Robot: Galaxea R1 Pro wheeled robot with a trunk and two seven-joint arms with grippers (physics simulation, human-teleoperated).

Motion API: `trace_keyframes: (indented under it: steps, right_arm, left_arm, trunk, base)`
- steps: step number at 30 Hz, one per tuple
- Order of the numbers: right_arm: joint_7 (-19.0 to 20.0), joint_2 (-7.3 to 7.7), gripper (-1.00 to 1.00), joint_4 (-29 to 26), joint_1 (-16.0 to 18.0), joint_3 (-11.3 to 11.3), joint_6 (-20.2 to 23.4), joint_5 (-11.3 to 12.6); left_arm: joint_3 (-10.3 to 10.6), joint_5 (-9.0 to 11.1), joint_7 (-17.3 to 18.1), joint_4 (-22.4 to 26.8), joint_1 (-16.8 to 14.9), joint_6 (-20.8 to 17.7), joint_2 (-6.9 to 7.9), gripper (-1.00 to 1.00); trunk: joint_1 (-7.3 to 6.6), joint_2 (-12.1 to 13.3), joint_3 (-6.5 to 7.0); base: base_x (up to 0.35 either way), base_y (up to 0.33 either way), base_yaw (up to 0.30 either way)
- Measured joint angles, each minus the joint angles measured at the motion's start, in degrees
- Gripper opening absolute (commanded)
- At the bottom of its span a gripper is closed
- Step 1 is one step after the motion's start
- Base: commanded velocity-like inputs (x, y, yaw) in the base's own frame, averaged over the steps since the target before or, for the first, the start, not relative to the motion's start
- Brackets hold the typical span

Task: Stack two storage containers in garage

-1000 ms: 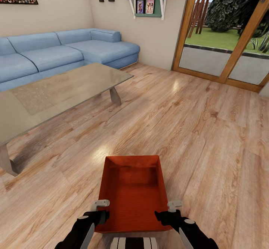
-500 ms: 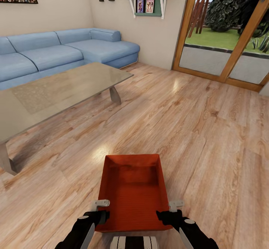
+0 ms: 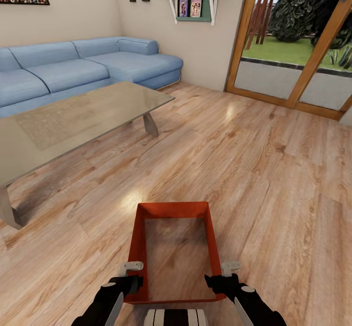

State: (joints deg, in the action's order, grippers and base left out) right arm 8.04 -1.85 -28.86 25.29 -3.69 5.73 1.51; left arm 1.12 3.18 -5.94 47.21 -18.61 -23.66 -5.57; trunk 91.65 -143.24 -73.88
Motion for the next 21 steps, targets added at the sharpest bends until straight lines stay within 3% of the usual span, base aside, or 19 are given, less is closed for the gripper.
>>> trace_keyframes:
  steps: [14, 15, 16, 20, 21]
  right_arm:
    - [-0.3, -0.03, 1.0, 0.0, 0.0, -0.1, 0.0, 0.2]
    - [-0.3, -0.02, -1.0, 0.0, 0.0, -0.1, 0.0, 0.3]
    - [-0.3, 0.0, -1.0, 0.0, 0.0, -0.1, 0.0, 0.3]
    - [-0.7, 0.22, -1.0, -0.2, 0.0, 0.1, -0.1, 0.0]
    - [-0.5, 0.31, -1.0, -0.2, 0.0, 0.1, -0.1, 0.0]
  left_arm:
    - [-0.2, -0.2, 0.0, -0.1, 0.0, 0.0, 0.19, 1.0]
    - [-0.2, -0.2, 0.1, -0.1, 0.0, 0.0, 0.23, 1.0]
    - [-0.2, -0.3, 0.1, -0.1, 0.0, 0.0, 0.27, -1.0]
    - [-0.2, -0.3, 0.1, -0.1, 0.0, 0.0, 0.72, -1.0]
    - [-0.1, 0.8, 0.5, -0.1, 0.0, 0.1, 0.73, -1.0]
  trunk:
    - [0.0, 0.0, 0.0]
    - [0.0, 0.0, 0.0]
    - [-0.01, 0.0, 0.0]
    - [0.02, 0.0, 0.0]
    - [0.02, 0.0, 0.01]
  base:
    - [0.0, 0.0, 0.0]
    - [0.0, 0.0, 0.0]
    - [0.0, 0.0, 0.0]
    - [0.0, 0.0, 0.0]
    - [0.0, 0.0, 0.0]
